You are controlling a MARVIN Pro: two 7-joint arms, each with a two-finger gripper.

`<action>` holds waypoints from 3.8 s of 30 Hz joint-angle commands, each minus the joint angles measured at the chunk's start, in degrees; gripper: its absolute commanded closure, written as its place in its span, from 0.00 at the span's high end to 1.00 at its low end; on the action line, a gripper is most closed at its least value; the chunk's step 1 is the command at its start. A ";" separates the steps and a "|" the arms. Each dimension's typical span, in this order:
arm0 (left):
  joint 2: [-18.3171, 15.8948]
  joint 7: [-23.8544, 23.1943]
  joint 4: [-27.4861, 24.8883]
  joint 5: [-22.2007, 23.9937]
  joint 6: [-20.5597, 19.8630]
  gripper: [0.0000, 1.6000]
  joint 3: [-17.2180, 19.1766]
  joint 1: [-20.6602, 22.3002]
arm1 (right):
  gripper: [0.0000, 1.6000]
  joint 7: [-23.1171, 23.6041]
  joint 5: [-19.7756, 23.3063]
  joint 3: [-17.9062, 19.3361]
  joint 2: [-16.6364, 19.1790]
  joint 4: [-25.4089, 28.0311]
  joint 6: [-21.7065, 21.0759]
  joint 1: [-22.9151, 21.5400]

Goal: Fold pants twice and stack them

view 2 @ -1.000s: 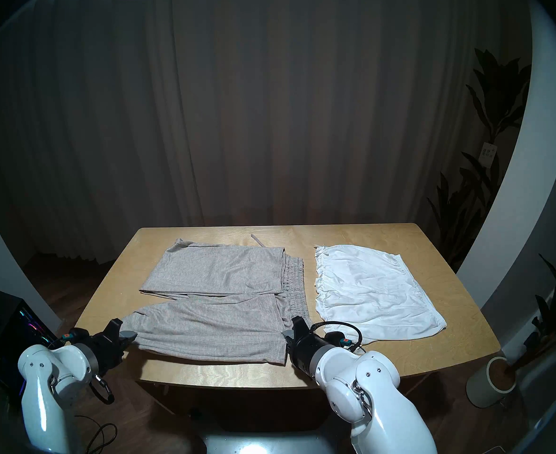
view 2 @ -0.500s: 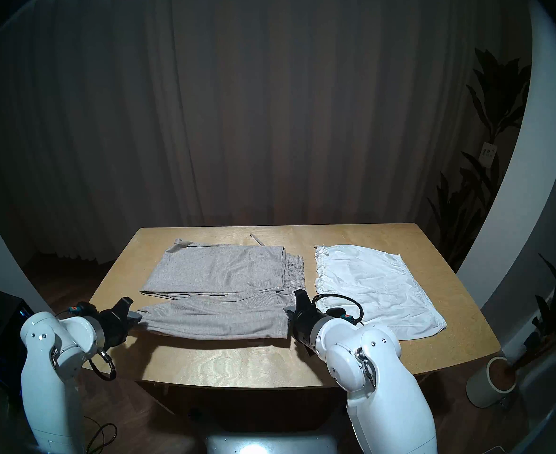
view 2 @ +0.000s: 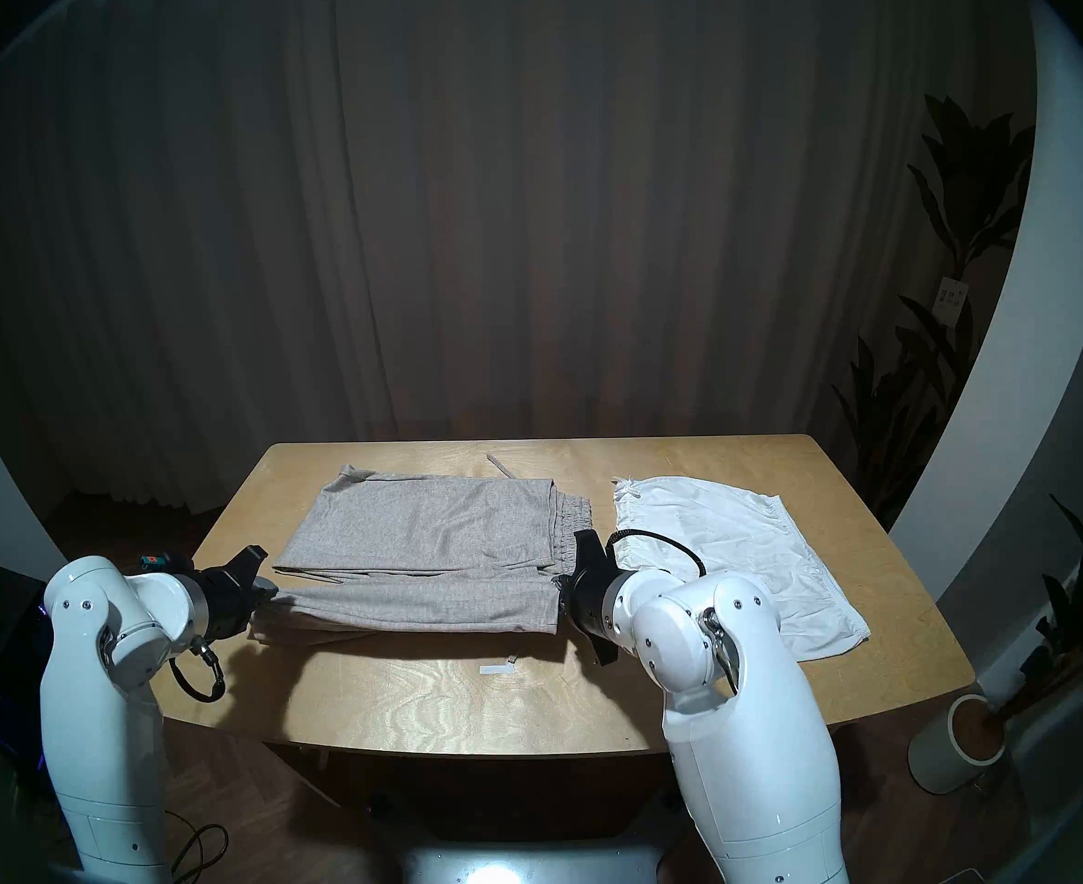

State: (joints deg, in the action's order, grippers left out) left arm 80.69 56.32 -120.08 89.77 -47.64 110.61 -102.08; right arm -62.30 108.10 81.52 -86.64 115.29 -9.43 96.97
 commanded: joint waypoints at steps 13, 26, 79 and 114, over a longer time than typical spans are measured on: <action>-2.95 3.62 5.34 -0.92 1.71 0.00 -3.60 12.10 | 0.00 -10.83 4.46 1.77 -5.16 -2.99 9.11 -12.53; -4.04 4.69 11.48 -2.46 2.99 0.00 -6.25 19.14 | 0.00 -14.08 5.12 2.43 -7.96 -8.82 13.73 -20.25; -5.96 3.20 40.00 -7.71 10.98 0.00 -18.76 44.96 | 0.00 -12.60 2.49 7.68 -10.76 -48.18 21.64 -49.16; -4.95 -3.46 65.01 -14.08 15.83 0.00 -25.73 59.88 | 0.00 -3.67 4.01 11.24 -10.26 -72.02 19.92 -62.05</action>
State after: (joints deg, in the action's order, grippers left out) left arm 76.05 54.50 -57.56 76.96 -32.64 85.41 -48.00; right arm -68.25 111.83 92.52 -96.70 44.99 11.12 38.99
